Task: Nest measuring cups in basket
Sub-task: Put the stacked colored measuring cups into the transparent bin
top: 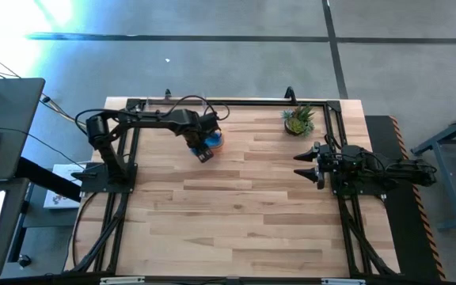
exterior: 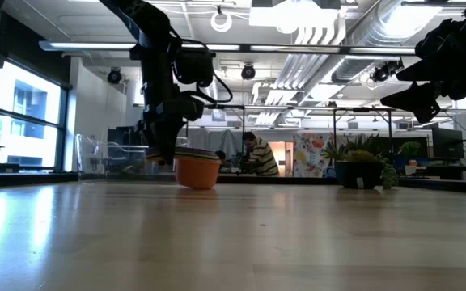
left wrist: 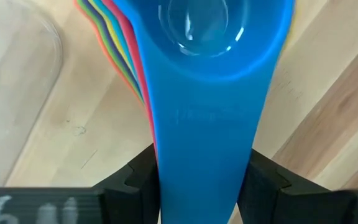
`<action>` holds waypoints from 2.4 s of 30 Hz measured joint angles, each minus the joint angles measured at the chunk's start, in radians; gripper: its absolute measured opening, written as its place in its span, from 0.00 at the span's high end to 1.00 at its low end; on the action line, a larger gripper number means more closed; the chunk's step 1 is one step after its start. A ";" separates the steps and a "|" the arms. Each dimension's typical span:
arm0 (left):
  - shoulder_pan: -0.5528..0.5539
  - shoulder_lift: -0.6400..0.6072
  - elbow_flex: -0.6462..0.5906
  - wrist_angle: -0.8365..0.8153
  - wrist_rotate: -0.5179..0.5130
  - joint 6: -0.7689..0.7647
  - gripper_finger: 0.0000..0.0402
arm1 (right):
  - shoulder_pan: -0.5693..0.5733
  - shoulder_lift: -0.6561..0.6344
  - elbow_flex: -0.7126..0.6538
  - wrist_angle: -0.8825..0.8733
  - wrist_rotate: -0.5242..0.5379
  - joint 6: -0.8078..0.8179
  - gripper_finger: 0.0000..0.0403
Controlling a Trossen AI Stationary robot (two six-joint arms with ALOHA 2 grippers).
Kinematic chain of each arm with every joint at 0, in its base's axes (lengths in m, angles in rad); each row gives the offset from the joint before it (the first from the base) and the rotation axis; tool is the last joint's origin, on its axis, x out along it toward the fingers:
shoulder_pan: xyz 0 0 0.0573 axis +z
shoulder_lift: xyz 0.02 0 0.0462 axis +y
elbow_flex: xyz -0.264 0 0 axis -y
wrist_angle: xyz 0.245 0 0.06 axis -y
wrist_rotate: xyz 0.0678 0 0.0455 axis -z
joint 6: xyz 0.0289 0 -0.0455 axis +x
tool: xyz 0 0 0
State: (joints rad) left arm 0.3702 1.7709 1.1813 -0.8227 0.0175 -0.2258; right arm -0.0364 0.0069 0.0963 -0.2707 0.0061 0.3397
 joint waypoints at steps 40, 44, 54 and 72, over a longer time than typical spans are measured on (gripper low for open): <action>0.001 -0.035 -0.008 -0.006 0.062 0.018 0.55 | 0.000 0.000 0.000 0.000 0.000 0.000 0.30; 0.001 -0.035 -0.008 -0.002 0.064 0.000 0.57 | 0.000 0.000 0.000 0.000 0.000 0.000 0.30; 0.002 -0.101 -0.008 -0.028 0.077 -0.020 0.53 | 0.000 -0.001 0.000 0.000 0.000 0.000 0.30; -0.003 -0.521 -0.099 0.035 0.080 -0.331 0.49 | 0.000 -0.001 0.000 0.000 0.000 0.000 0.30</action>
State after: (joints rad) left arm 0.3676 1.2495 1.0819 -0.7872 0.0972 -0.5565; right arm -0.0364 0.0063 0.0963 -0.2707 0.0061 0.3397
